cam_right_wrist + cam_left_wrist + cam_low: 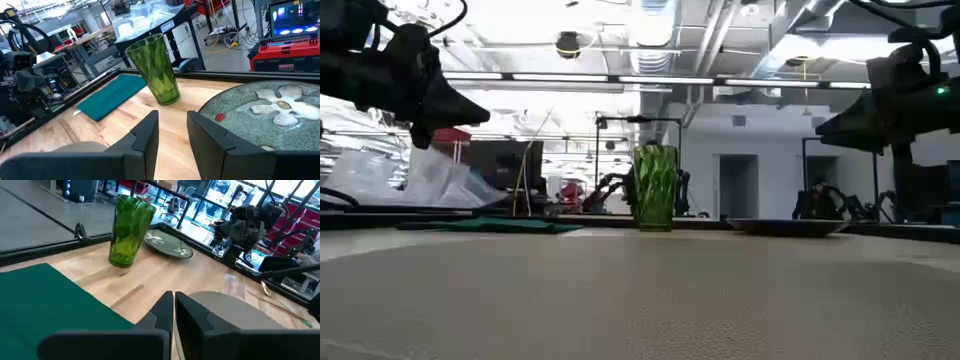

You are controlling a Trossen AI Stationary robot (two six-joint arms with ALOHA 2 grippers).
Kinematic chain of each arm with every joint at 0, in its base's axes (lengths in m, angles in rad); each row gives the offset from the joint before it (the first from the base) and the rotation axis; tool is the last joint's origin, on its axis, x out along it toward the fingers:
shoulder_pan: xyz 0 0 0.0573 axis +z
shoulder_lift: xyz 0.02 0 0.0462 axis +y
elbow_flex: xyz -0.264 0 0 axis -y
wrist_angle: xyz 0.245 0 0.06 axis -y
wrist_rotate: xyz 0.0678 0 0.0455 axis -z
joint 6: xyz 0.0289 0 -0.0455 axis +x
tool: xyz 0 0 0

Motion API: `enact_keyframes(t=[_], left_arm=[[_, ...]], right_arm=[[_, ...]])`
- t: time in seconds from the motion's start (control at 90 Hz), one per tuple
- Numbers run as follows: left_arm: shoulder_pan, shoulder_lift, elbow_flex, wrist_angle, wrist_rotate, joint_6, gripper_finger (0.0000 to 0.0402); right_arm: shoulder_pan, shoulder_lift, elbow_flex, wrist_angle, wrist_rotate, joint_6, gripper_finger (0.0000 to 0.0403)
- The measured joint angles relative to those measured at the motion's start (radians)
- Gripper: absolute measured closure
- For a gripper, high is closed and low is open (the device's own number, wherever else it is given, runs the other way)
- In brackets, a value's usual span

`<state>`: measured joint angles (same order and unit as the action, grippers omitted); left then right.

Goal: Set table place

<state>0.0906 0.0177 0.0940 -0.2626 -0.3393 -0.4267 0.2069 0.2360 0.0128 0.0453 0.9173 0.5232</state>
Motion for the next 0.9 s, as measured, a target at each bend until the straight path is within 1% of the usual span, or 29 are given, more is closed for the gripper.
enact_keyframes(t=[0.422,0.467,0.5,0.567,0.667,0.722,0.9], left_arm=[[0.0,0.0,0.0,0.0,0.0,0.0,0.0402],[0.0,0.0,0.008,-0.038,0.001,-0.005,0.0402],[0.0,0.03,0.015,-0.091,-0.001,-0.009,0.0402],[0.001,0.11,0.017,-0.103,0.002,-0.009,0.0402],[0.0,0.156,0.02,-0.074,-0.002,-0.002,0.0402],[0.001,0.184,0.021,-0.083,0.002,-0.004,0.0402],[0.001,0.226,0.021,-0.086,0.001,-0.004,0.0402]], right_arm=[[0.0,0.0,0.0,0.0,0.0,0.0,0.0312],[0.0,0.0,0.0,0.0,0.0,0.0,0.0312],[0.0,0.0,0.0,0.0,0.0,0.0,0.0312],[0.0,0.0,0.0,0.001,-0.001,0.0,0.0312],[0.0,0.002,0.0,0.003,-0.001,0.0,0.0312],[0.0,0.001,0.0,0.006,-0.003,0.0,0.0312],[0.0,0.004,0.0,0.006,-0.002,0.0,0.0312]])
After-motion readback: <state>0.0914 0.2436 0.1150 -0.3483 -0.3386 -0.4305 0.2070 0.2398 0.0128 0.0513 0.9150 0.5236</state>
